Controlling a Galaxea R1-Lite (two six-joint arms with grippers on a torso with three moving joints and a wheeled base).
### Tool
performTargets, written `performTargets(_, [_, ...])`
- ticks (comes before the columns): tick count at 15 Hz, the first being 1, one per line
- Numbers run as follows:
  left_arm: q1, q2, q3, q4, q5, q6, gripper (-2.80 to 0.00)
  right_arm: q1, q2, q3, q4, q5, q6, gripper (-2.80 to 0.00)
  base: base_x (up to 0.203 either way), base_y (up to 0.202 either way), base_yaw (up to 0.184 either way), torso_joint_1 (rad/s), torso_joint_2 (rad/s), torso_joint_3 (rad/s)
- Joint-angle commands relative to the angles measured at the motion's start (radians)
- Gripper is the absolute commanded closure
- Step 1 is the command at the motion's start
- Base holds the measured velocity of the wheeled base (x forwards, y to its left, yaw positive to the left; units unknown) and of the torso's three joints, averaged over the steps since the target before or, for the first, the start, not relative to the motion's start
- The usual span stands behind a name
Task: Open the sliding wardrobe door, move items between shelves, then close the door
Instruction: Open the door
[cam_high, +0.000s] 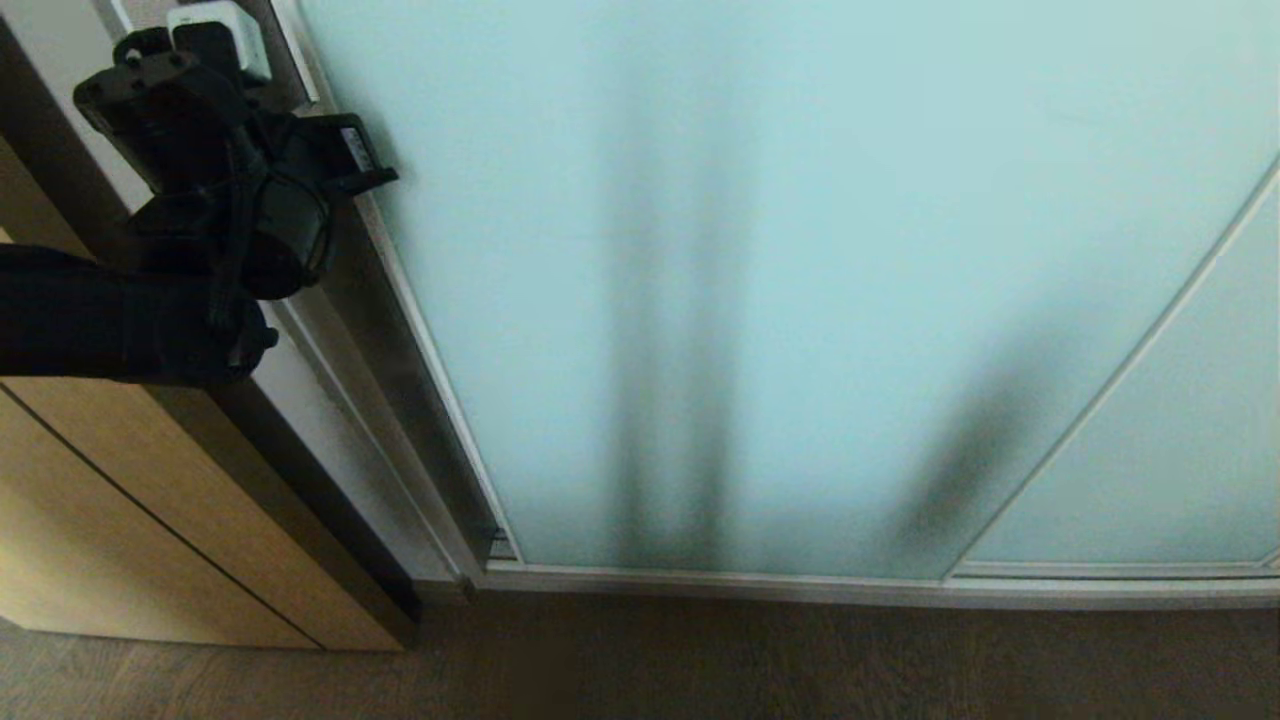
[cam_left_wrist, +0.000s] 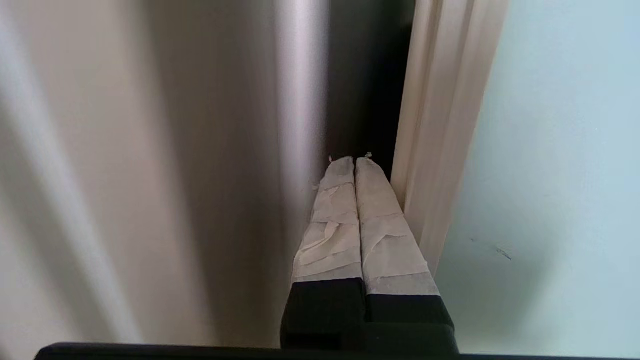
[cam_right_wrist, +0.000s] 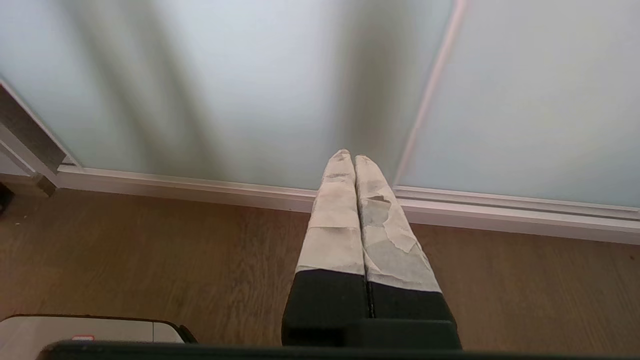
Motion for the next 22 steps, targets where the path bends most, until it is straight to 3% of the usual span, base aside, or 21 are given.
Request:
performTargets(1, [-0.035, 0.013, -0.016, -0.005, -0.001, 0.001, 0.0, 0.0, 0.0, 0.0, 0.0, 0.001, 0.0, 0.0, 0.0, 0.0, 0.0, 0.0, 0.0, 0.0])
performTargets(16, [-0.459, 0.048, 0.014, -0.07, 0.021, 0.016, 0.0, 0.0, 0.0, 0.0, 0.0, 0.001, 0.0, 0.0, 0.0, 0.0, 0.0, 0.0, 0.0, 0.0])
performTargets(22, [-0.512, 0.012, 0.044, -0.111, 0.046, 0.017, 0.0, 0.0, 0.0, 0.0, 0.0, 0.001, 0.0, 0.0, 0.0, 0.0, 0.0, 0.0, 0.0, 0.0])
